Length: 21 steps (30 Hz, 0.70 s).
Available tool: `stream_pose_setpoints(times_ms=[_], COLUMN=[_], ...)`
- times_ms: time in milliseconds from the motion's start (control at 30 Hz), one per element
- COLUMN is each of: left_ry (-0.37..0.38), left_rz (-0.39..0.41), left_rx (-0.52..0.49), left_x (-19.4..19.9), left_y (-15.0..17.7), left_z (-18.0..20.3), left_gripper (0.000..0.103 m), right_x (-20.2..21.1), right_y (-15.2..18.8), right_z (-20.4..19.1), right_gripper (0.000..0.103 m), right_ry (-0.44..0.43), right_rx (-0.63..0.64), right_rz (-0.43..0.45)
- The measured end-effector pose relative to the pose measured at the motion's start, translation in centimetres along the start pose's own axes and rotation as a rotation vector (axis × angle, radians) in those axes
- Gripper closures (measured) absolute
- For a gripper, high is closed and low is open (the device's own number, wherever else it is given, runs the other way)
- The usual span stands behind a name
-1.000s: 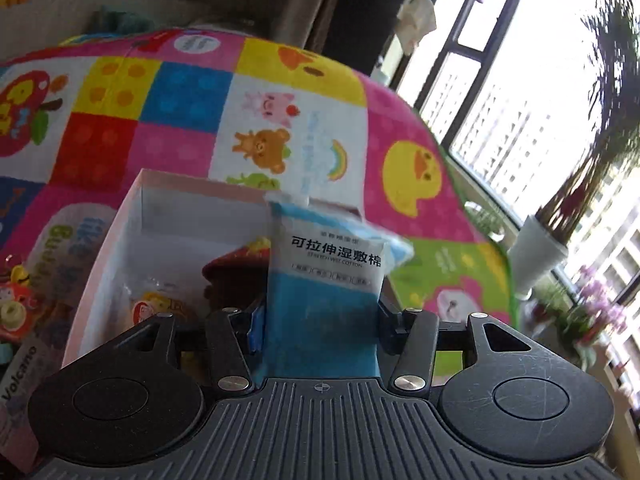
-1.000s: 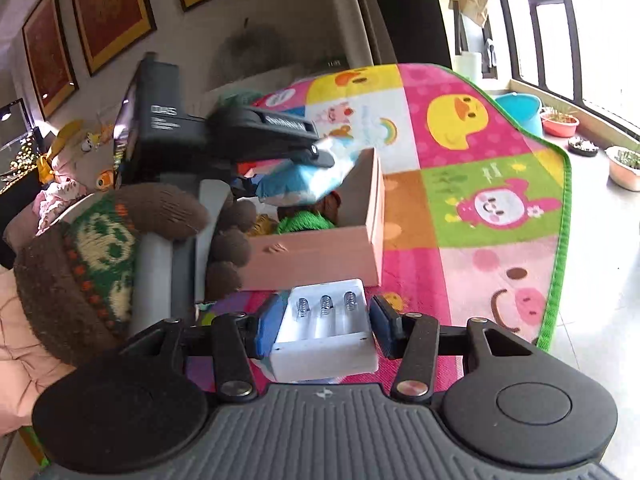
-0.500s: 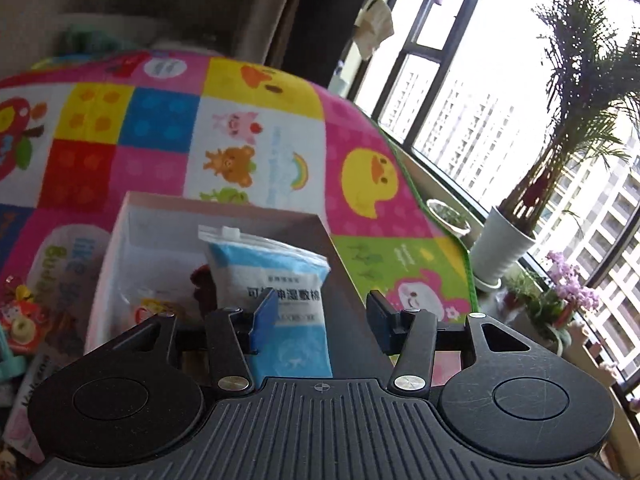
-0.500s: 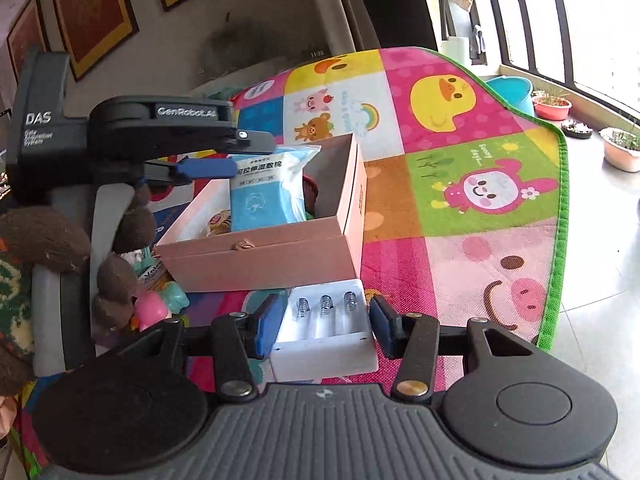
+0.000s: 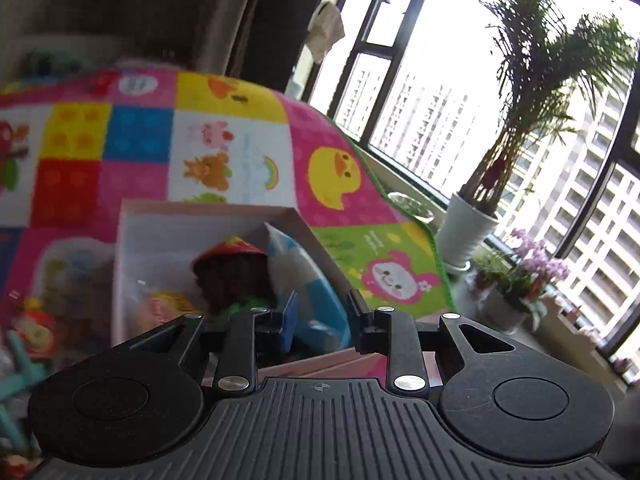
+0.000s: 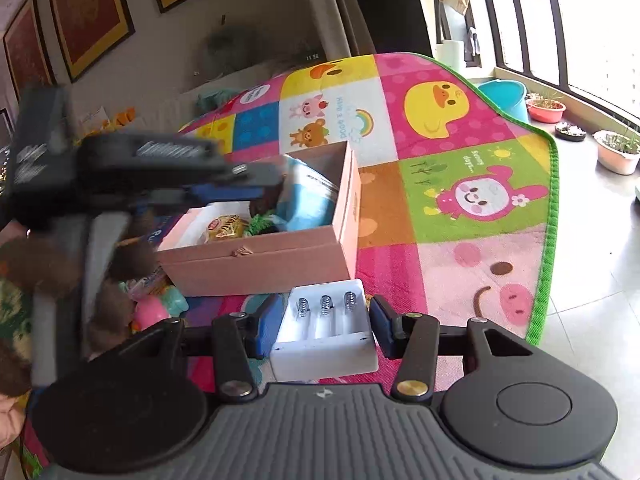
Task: Organize objects
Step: 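Drop the wet-wipe pack into the box with the left gripper while the right places the battery holder in, then grasp the Volcano toy card with the left gripper and lift it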
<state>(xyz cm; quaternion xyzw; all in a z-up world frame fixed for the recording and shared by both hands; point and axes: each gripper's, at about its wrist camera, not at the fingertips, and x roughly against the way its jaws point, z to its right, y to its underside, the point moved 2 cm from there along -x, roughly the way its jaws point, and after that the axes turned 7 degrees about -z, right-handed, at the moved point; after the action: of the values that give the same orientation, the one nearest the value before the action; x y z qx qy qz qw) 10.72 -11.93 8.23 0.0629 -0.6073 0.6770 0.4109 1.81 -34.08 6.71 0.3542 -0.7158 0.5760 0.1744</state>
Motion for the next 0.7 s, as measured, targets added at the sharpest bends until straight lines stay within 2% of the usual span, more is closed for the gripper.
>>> stream_pose_setpoints(times_ms=[67, 133, 333, 367, 400, 433, 467, 567, 700], left_ry=[-0.091, -0.162, -0.235, -0.251, -0.27, -0.289, -0.305, -0.298, -0.273], left_rz=[0.017, 0.002, -0.053, -0.058, -0.065, -0.076, -0.085, -0.101, -0.13], left_rx=[-0.074, -0.089, 0.064, 0.078, 0.082, 0.075, 0.063, 0.049, 0.061], left_x=[2.5, 4.4, 8.1, 8.3, 8.7, 8.9, 9.3, 10.8, 11.3], left_y=[1.6, 3.3, 6.8, 7.1, 7.4, 7.6, 8.1, 9.5, 10.6], left_z=[-1.1, -2.9, -8.7, -9.3, -9.9, -10.4, -10.7, -11.8, -13.0], left_gripper=[0.073, 0.073, 0.073, 0.073, 0.073, 0.073, 0.073, 0.073, 0.073], right_x=[-0.1, -0.3, -2.8, -3.8, -5.0, -6.2, -7.0, -7.9, -7.3], right_y=[-1.3, -3.4, -13.1, -14.7, -16.2, -17.3, -17.9, -17.5, -13.1], right_z=[-0.6, -1.5, -6.8, -7.6, -8.4, -8.9, -9.3, -9.7, -9.2], right_gripper=[0.055, 0.055, 0.055, 0.052, 0.036, 0.029, 0.029, 0.029, 0.02], right_ry=[-0.028, -0.061, -0.146, -0.158, -0.142, -0.099, -0.063, -0.027, 0.033], right_rx=[0.006, 0.014, 0.054, 0.043, 0.033, 0.009, -0.005, -0.012, 0.026], right_rz=[0.004, 0.019, 0.157, 0.179, 0.178, 0.177, 0.173, 0.147, 0.112])
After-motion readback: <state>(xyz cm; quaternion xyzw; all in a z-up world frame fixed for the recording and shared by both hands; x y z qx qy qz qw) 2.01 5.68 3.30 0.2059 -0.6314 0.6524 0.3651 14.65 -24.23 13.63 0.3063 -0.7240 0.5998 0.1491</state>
